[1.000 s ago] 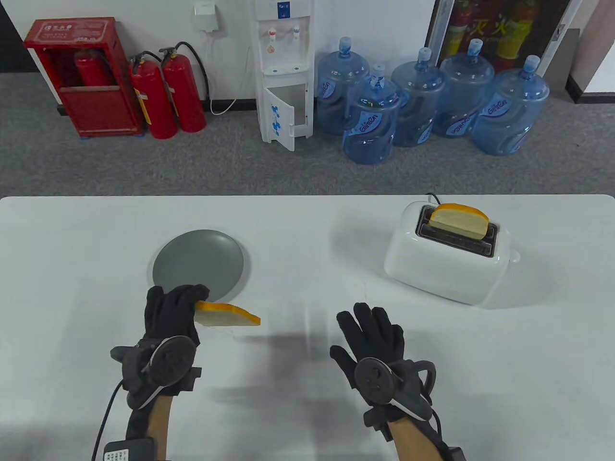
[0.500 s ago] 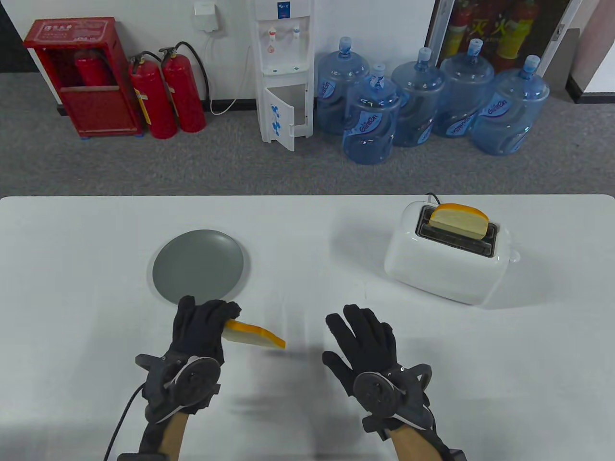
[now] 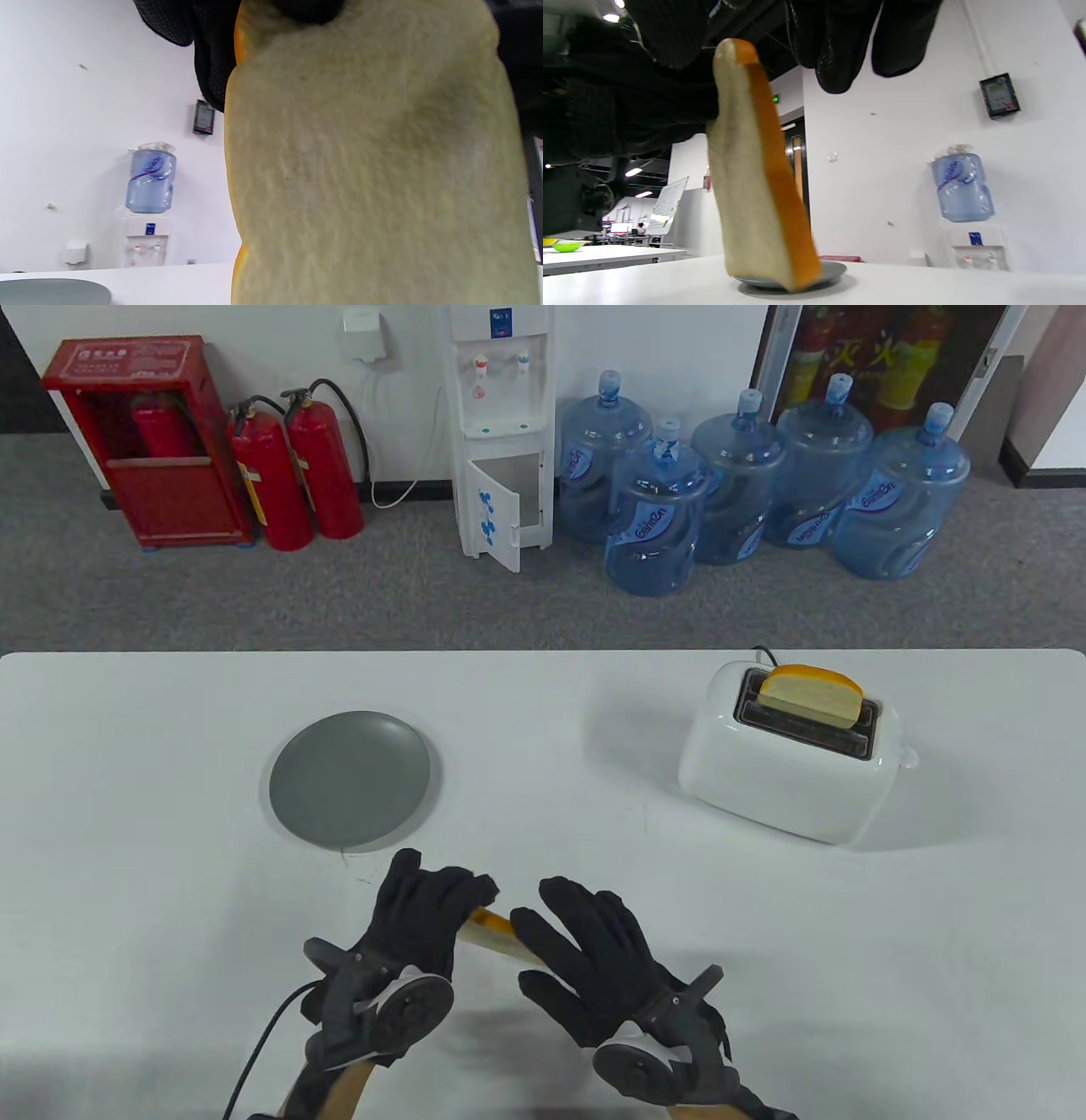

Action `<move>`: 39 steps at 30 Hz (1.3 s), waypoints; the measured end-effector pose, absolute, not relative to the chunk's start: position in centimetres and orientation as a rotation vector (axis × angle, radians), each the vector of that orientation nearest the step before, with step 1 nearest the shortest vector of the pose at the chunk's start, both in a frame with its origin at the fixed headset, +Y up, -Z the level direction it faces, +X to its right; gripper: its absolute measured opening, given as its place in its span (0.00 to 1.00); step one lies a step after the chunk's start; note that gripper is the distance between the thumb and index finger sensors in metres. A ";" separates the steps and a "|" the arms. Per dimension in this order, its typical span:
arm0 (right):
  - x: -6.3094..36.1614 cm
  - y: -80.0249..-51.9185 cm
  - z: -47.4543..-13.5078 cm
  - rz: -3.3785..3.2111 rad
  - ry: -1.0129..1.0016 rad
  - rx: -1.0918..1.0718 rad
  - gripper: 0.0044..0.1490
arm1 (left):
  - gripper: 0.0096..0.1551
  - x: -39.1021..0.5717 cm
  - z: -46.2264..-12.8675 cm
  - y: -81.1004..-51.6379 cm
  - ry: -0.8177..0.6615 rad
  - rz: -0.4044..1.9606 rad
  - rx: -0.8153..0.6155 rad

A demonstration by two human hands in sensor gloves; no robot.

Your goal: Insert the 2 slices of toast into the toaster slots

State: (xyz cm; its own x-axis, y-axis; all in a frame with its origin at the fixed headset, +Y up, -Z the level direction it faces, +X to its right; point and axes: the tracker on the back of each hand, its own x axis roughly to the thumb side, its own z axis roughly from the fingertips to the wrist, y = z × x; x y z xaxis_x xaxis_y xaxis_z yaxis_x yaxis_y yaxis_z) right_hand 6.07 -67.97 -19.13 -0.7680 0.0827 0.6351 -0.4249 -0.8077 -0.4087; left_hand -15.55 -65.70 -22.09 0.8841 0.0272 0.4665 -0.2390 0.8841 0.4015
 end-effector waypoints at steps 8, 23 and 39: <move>5.0 -68.0 -18.5 2.600 -0.870 0.965 0.46 | 0.24 -14.3 -21.2 -65.5 -0.518 0.157 0.480; 5.6 -67.5 -18.9 2.547 -0.868 0.888 0.37 | 0.28 -14.4 -21.1 -66.0 -0.585 0.205 0.482; 6.0 -67.4 -19.0 2.529 -0.928 0.847 0.32 | 0.30 -16.0 -21.7 -66.2 -0.573 0.216 0.537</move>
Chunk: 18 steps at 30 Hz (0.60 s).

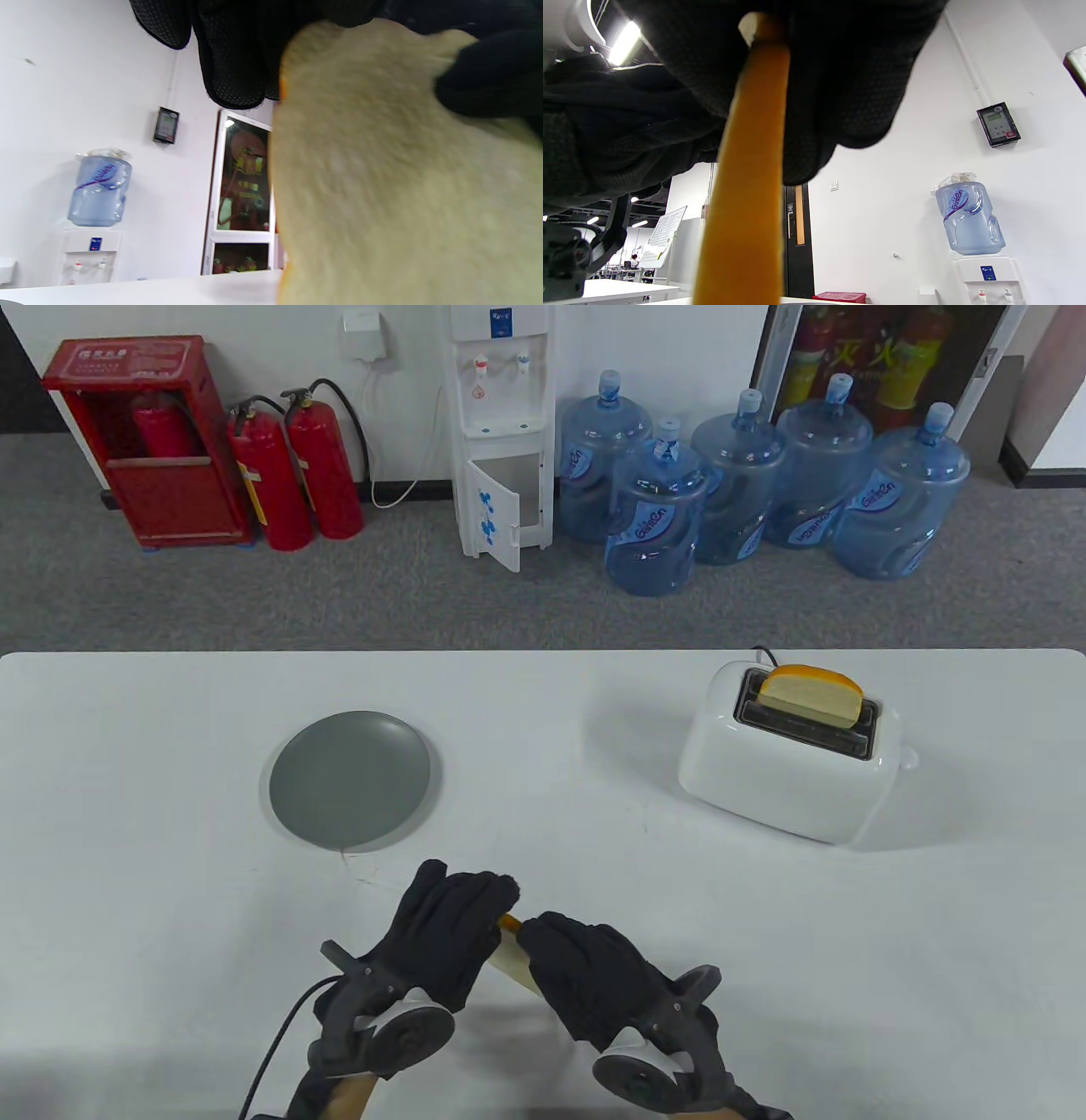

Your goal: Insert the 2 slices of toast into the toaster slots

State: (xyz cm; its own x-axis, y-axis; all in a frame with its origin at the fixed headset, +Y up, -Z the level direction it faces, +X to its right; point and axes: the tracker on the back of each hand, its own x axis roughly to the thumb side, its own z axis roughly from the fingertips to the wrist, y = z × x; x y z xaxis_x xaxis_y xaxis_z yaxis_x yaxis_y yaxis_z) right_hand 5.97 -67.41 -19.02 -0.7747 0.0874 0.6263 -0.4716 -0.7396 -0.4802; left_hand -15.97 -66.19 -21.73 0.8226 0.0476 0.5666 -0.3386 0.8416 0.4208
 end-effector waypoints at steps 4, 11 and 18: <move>5.8 -67.6 -19.1 2.549 -0.923 0.862 0.32 | 0.35 -17.4 -22.4 -66.4 -0.495 0.167 0.564; 5.6 -67.8 -18.9 2.534 -0.907 0.872 0.32 | 0.37 -20.2 -23.4 -66.7 -0.321 0.110 0.570; 5.4 -67.7 -18.8 2.543 -0.917 0.887 0.32 | 0.39 -22.2 -24.5 -67.9 -0.167 0.077 0.455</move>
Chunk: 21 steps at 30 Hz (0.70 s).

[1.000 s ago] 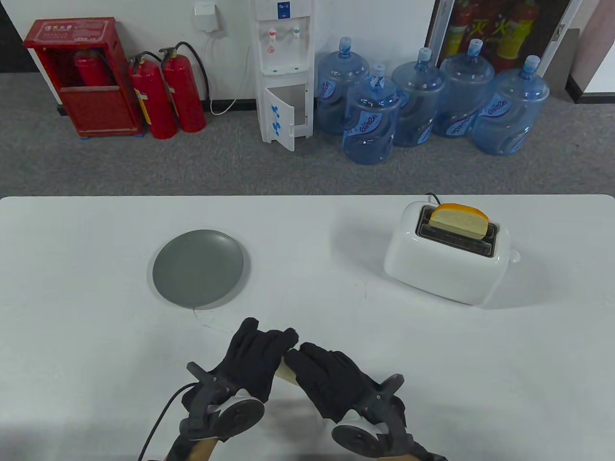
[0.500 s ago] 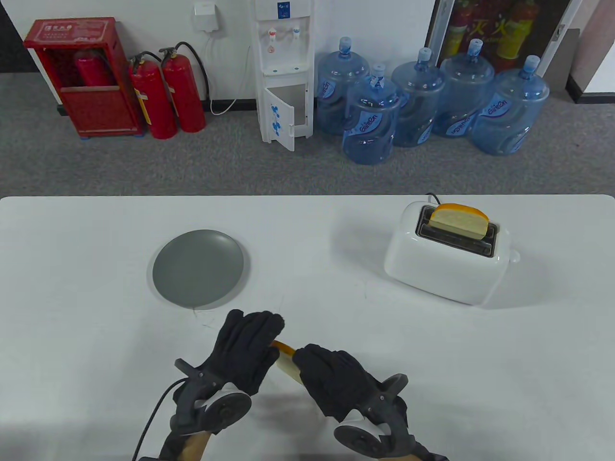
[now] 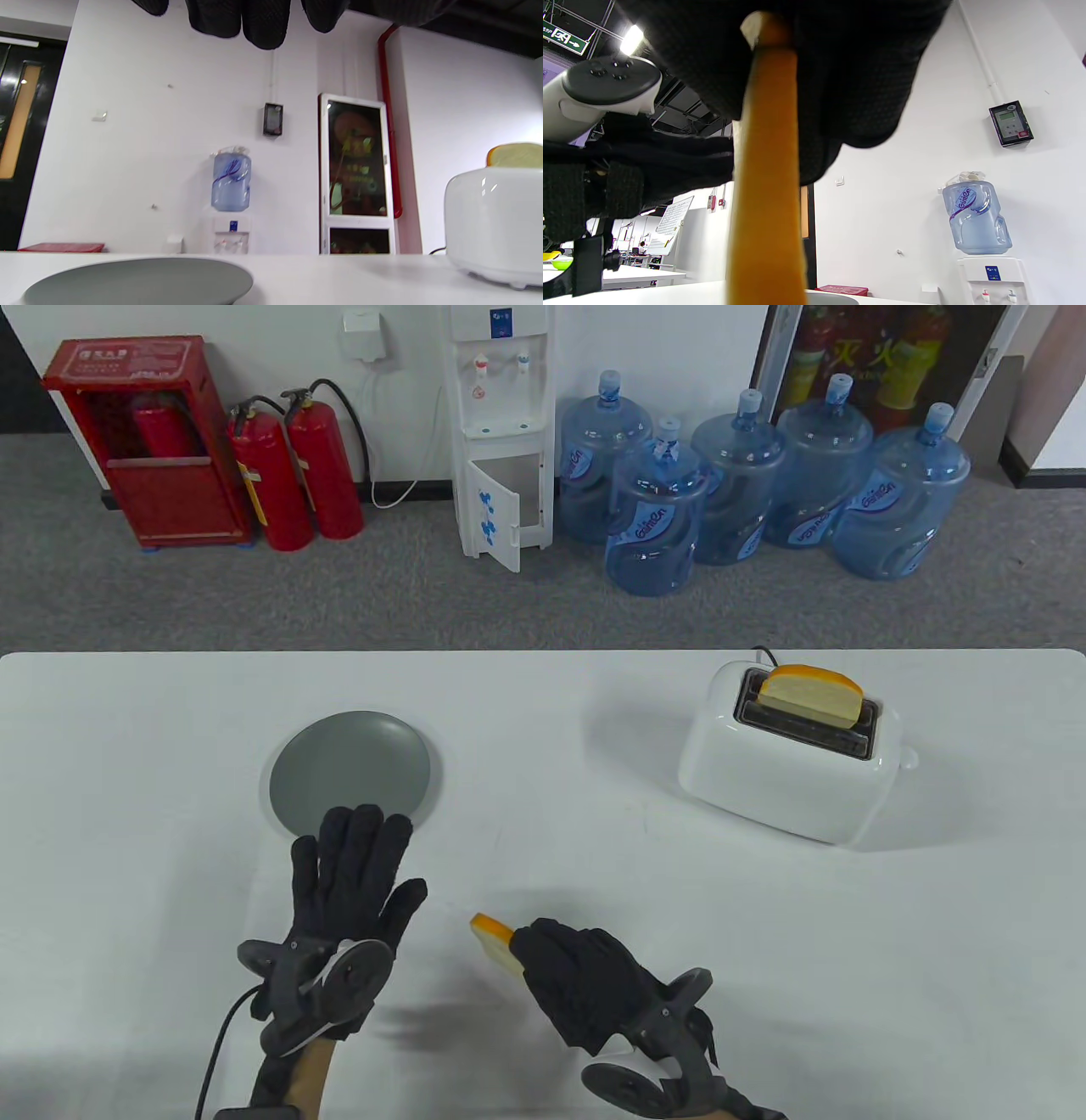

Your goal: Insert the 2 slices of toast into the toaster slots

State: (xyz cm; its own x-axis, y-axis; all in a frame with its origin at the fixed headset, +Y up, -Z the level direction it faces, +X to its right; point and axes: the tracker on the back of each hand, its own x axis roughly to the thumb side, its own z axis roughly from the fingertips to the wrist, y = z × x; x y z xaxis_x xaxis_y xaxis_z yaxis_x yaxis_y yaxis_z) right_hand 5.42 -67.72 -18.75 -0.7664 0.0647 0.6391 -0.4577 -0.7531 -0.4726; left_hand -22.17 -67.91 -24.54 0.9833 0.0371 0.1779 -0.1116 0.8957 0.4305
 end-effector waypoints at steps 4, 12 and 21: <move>5.8 -67.6 -18.9 2.537 -0.920 0.868 0.32 | 0.41 -23.1 -25.0 -68.4 -0.126 0.092 0.415; 6.1 -67.4 -18.9 2.516 -0.928 0.841 0.32 | 0.44 -24.8 -25.9 -69.8 -0.038 0.068 0.262; 6.5 -67.3 -19.1 2.514 -0.926 0.807 0.32 | 0.45 -25.1 -26.2 -70.6 -0.001 0.006 0.221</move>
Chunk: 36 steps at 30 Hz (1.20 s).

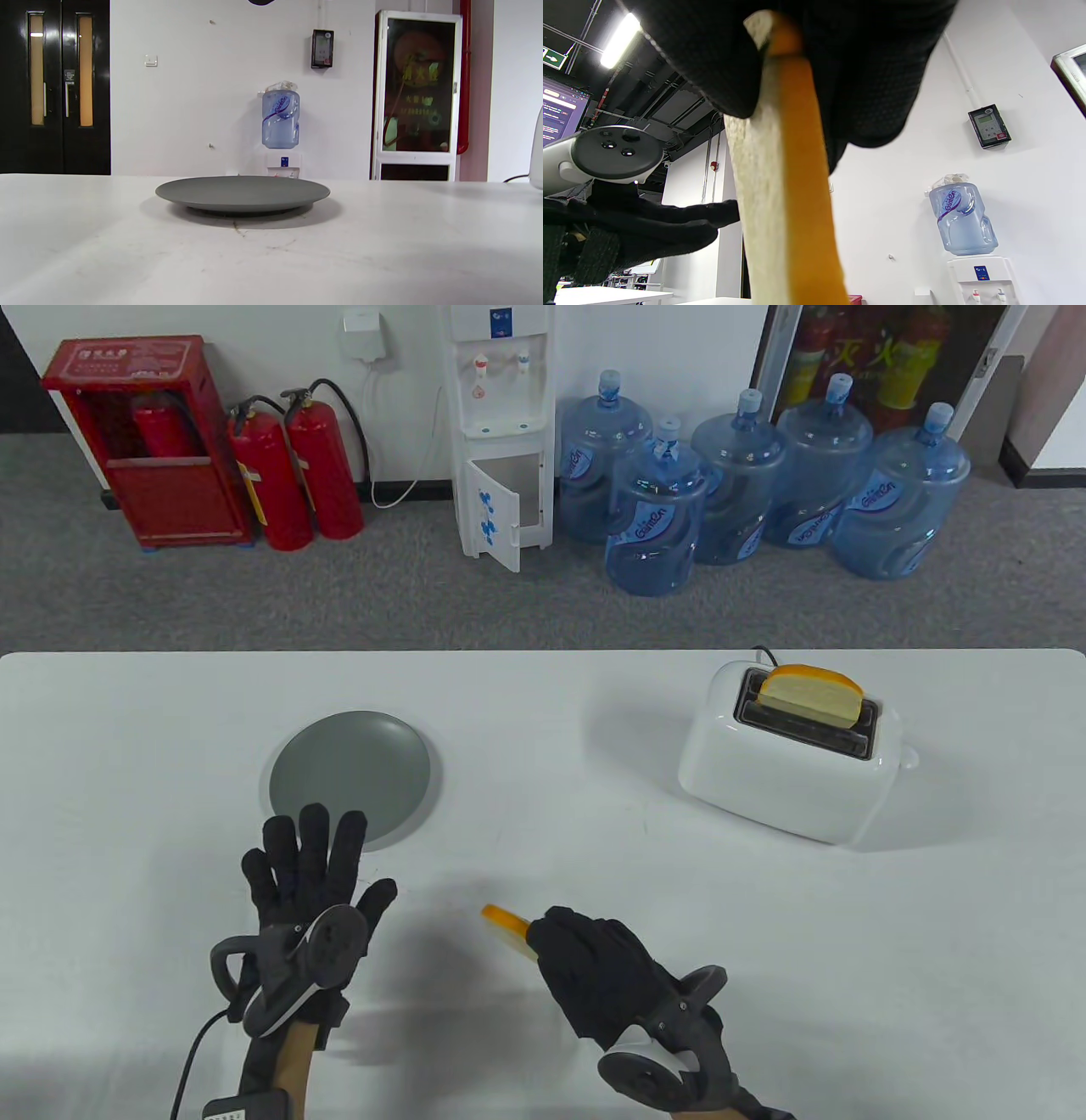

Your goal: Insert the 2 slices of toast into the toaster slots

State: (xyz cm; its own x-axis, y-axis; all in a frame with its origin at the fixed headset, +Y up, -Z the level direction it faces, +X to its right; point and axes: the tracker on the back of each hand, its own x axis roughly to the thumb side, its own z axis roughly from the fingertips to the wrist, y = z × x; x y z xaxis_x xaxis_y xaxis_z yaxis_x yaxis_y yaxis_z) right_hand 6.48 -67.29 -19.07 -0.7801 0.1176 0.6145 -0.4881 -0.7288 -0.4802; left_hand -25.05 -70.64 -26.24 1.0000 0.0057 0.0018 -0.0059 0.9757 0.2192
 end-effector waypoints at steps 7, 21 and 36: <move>6.9 -66.4 -19.1 2.505 -0.949 0.789 0.32 | 0.45 -25.2 -26.2 -70.4 0.004 0.019 0.221; 9.6 -58.2 -22.0 2.511 -1.020 0.706 0.32 | 0.45 -24.6 -26.2 -70.2 -0.005 -0.013 0.232; 14.2 -49.4 -24.8 2.500 -1.069 0.481 0.32 | 0.45 -25.3 -26.4 -70.7 0.016 -0.050 0.212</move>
State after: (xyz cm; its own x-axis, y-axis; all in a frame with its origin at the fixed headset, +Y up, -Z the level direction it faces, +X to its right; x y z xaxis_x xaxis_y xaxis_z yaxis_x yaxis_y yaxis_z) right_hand 14.22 -49.45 -24.76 -0.8701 0.2061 0.4477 -0.4660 -0.6394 -0.6115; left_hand -25.27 -70.68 -26.37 0.9986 -0.0484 -0.0211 0.0518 0.9763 0.2101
